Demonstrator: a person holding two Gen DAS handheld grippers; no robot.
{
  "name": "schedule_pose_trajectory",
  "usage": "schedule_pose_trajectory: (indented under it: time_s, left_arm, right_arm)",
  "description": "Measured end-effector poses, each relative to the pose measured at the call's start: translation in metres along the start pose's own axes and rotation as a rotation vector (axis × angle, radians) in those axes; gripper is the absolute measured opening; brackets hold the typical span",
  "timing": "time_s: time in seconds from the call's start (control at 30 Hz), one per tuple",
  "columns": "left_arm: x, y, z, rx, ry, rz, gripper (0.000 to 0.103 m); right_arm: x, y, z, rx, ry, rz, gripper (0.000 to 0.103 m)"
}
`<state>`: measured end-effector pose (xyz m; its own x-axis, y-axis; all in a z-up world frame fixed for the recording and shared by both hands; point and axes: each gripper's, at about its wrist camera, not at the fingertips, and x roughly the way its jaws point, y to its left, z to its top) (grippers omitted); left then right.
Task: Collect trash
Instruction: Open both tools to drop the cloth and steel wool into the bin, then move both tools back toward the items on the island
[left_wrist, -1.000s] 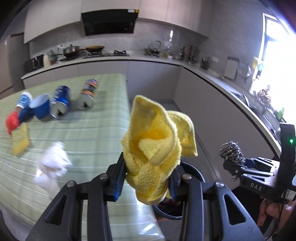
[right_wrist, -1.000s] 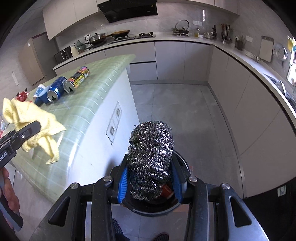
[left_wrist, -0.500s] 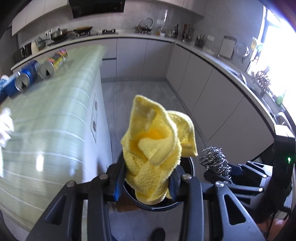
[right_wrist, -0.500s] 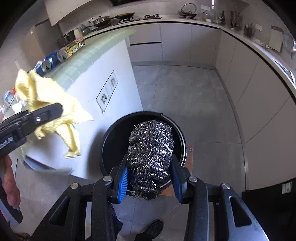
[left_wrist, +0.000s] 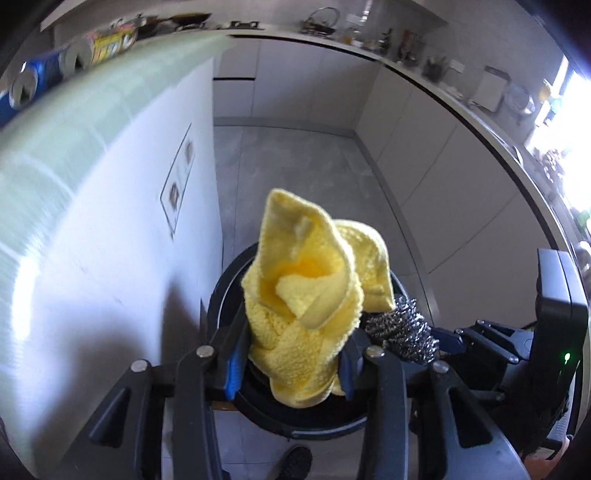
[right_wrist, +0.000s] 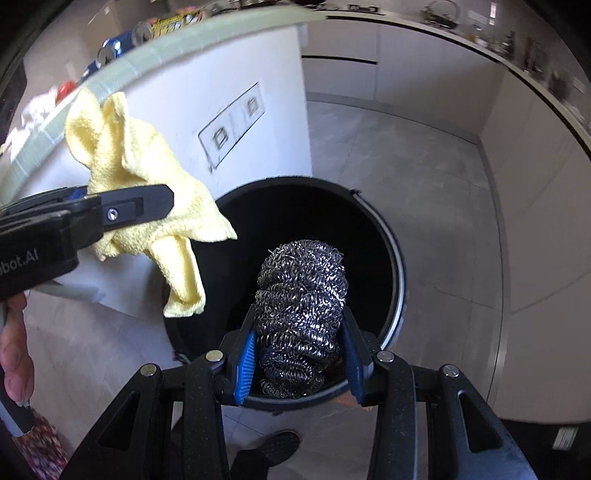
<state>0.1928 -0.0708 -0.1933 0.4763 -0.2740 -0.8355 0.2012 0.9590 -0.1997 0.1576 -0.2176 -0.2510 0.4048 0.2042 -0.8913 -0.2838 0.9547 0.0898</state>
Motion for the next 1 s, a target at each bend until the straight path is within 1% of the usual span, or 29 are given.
schedule_pose_trajectory:
  time_s: [0.03, 0.07, 0.1, 0.13, 0.17, 0.2, 0.23, 0.3, 0.4, 0.53, 0.73, 0.8, 0.87, 0.9, 0.93, 1.0]
  left_arm:
    - [0.006, 0.003, -0.002, -0.03, 0.0, -0.03, 0.063]
    - [0.012, 0.007, -0.004, -0.07, 0.017, -0.018, 0.077]
    - [0.011, 0.011, -0.004, -0.099, 0.011, -0.003, 0.078]
    - [0.004, 0.016, -0.005, -0.14, -0.022, -0.011, 0.082]
    - [-0.001, 0.019, -0.004, -0.162, -0.043, -0.009, 0.086]
    - [-0.008, 0.02, -0.004, -0.17, -0.062, -0.001, 0.087]
    - [-0.014, 0.017, -0.004, -0.159, -0.073, 0.008, 0.088]
    - [-0.018, 0.01, -0.004, -0.112, -0.065, 0.003, 0.088]
    - [-0.02, -0.001, -0.007, -0.06, -0.051, 0.026, 0.088]
    - [-0.028, -0.005, -0.01, -0.067, -0.04, 0.042, 0.088]
    - [-0.047, -0.017, 0.001, -0.014, -0.053, 0.051, 0.088]
    - [-0.054, -0.023, 0.004, 0.009, -0.062, 0.051, 0.088]
    - [-0.066, -0.025, 0.005, 0.023, -0.079, 0.06, 0.088]
    - [-0.072, -0.027, 0.005, 0.026, -0.087, 0.056, 0.088]
    - [-0.081, -0.027, 0.004, 0.029, -0.097, 0.054, 0.088]
    - [-0.094, -0.026, 0.005, 0.025, -0.114, 0.051, 0.088]
  right_arm:
    - [0.007, 0.0, 0.001, -0.023, 0.003, 0.016, 0.048]
    - [0.013, 0.001, 0.0, -0.051, -0.002, 0.018, 0.075]
    - [0.021, 0.001, 0.0, -0.077, 0.004, -0.015, 0.103]
    - [0.03, -0.001, -0.002, -0.104, 0.039, -0.042, 0.103]
    - [0.032, -0.003, -0.003, -0.112, 0.054, -0.02, 0.103]
    - [0.034, -0.006, -0.004, -0.111, 0.063, -0.001, 0.103]
    - [0.03, -0.011, -0.006, -0.103, 0.05, -0.007, 0.103]
    - [0.023, -0.018, -0.007, -0.081, 0.033, -0.015, 0.103]
    - [0.014, -0.026, -0.007, -0.032, 0.026, -0.025, 0.103]
    - [0.0, -0.032, -0.009, 0.01, 0.046, -0.084, 0.103]
    - [-0.026, -0.046, -0.015, 0.082, 0.042, -0.125, 0.103]
    - [-0.041, -0.049, -0.015, 0.102, 0.028, -0.134, 0.103]
    - [-0.058, -0.052, -0.015, 0.134, 0.003, -0.094, 0.103]
    - [-0.067, -0.053, -0.014, 0.155, -0.017, -0.082, 0.103]
    - [-0.079, -0.053, -0.014, 0.171, -0.058, -0.073, 0.103]
    - [-0.096, -0.05, -0.012, 0.184, -0.111, -0.074, 0.103]
